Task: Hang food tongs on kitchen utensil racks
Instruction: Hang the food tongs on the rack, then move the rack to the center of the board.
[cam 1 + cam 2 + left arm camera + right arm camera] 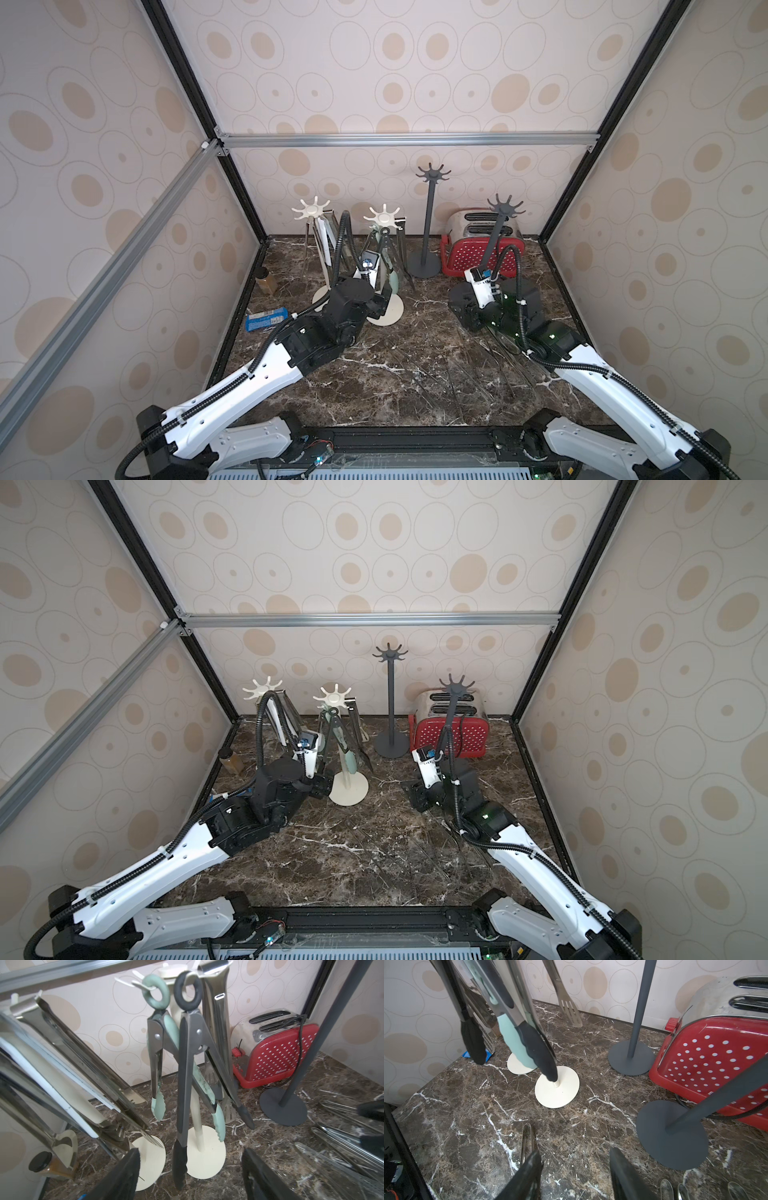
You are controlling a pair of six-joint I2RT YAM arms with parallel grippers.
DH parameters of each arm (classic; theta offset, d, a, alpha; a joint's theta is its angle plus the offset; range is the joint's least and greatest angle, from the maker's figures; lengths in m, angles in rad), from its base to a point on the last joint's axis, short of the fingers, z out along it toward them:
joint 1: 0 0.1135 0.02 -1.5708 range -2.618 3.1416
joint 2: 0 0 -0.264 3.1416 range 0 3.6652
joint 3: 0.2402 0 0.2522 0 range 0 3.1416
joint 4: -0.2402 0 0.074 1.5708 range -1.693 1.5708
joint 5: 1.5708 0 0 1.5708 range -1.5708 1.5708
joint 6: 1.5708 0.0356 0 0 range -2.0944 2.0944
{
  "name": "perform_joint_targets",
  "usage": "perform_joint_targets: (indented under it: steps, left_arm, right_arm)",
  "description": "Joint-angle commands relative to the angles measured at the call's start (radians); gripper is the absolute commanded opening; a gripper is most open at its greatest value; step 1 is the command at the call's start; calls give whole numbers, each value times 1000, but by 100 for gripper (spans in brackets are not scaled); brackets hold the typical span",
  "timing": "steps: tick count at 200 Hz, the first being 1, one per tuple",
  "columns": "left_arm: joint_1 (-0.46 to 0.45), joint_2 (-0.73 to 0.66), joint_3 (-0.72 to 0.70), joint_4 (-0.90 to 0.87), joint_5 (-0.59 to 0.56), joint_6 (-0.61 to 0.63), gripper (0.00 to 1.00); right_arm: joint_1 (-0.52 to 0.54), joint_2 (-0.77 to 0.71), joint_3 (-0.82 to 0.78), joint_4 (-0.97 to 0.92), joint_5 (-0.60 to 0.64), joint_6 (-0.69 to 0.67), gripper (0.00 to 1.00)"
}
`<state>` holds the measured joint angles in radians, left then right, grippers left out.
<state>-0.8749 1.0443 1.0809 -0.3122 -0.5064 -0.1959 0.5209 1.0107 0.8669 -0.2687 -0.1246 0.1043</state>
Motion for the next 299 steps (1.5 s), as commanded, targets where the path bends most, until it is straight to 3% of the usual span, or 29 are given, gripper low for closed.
perform_joint_targets:
  steps: [1,51,109,196,299]
  left_arm:
    - [8,-66,-37,48,72,-44,82]
    - [8,-182,-137,67,156,-76,87]
    - [7,-277,-257,133,239,-66,98]
    - [8,-339,-368,200,263,-72,99]
    - [8,-320,-418,263,265,-74,99]
  right_arm:
    - [-7,47,35,4,15,9,55]
    - [-7,221,132,97,66,48,57]
    - [-6,520,321,234,210,73,66]
    - [-8,850,582,405,432,9,75]
    - [-33,1087,836,510,479,-32,75]
